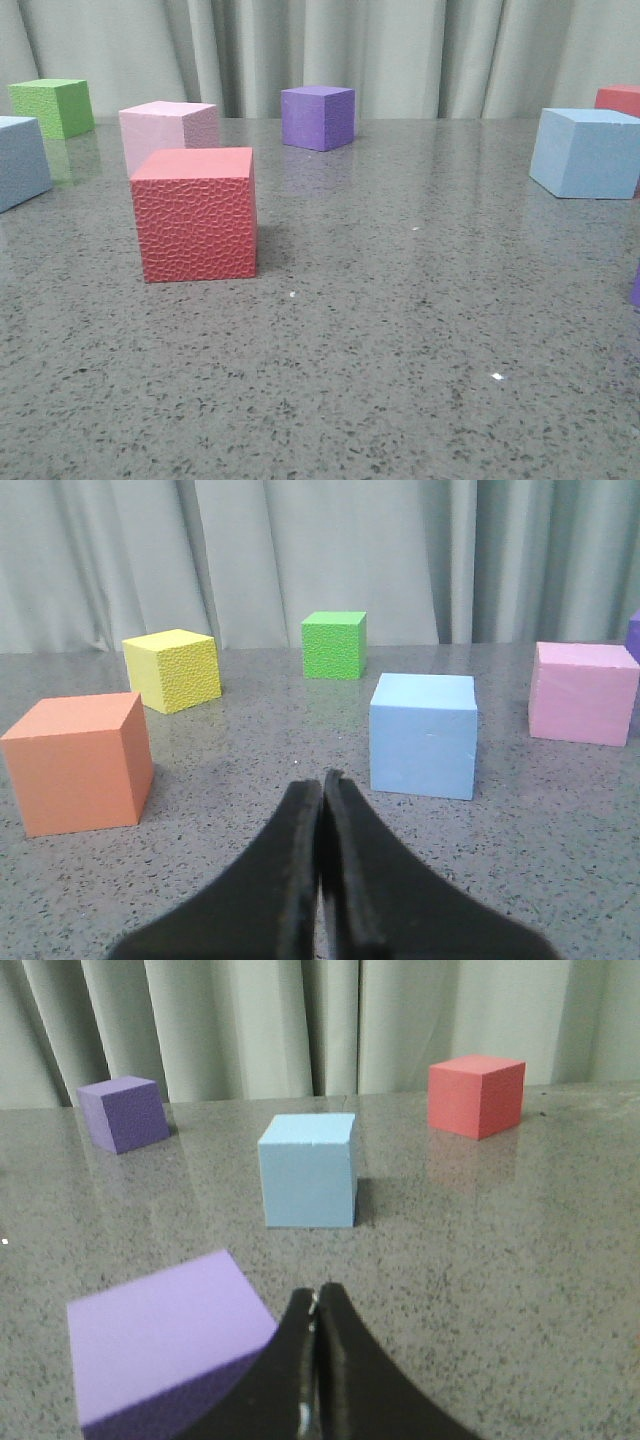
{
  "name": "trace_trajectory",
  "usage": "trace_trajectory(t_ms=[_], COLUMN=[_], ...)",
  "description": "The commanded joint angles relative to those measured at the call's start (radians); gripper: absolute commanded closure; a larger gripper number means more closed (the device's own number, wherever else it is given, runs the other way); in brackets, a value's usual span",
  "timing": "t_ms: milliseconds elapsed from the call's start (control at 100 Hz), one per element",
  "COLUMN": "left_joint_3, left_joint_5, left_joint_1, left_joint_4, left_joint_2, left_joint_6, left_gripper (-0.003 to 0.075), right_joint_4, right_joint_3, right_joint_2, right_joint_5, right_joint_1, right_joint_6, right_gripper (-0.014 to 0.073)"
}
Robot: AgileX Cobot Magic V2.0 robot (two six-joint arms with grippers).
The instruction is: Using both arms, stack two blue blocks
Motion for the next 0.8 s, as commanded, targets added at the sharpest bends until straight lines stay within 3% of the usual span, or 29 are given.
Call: trace_trajectory(t_ms=[0,290,560,790], left_joint_3=[-0.093,-0.332,-0.552,-0.621], left_joint_5=[-0.018,0.158,0.256,0.249], left_joint_1=[0.0,0.0,0.0,0.0], left_joint_4=[-0.008,-0.055,-0.095,-0.095], left_joint_2=[0.002,0.213,0.432,0.529], left_joint_6=[-0.009,-0.009,-0.009,-0.009], left_gripper=[0.074,0.074,0.0739,0.0724], right_joint_4=[0.0,0.0,0.0,0.0], right_joint_3=[-0.086,-0.368,-0.597,-0.713], right_joint_2=[0.015,0.222,0.456,0.585], right_joint_5=[-0.026,0.282,0.379,0.428], right_joint_1=[0.002,0.002,0.002,0.002], right_joint_6=[-0.008,-0.008,-0.008,-0.008], right_gripper=[0.0662,0.0653,0.0653,0.0642])
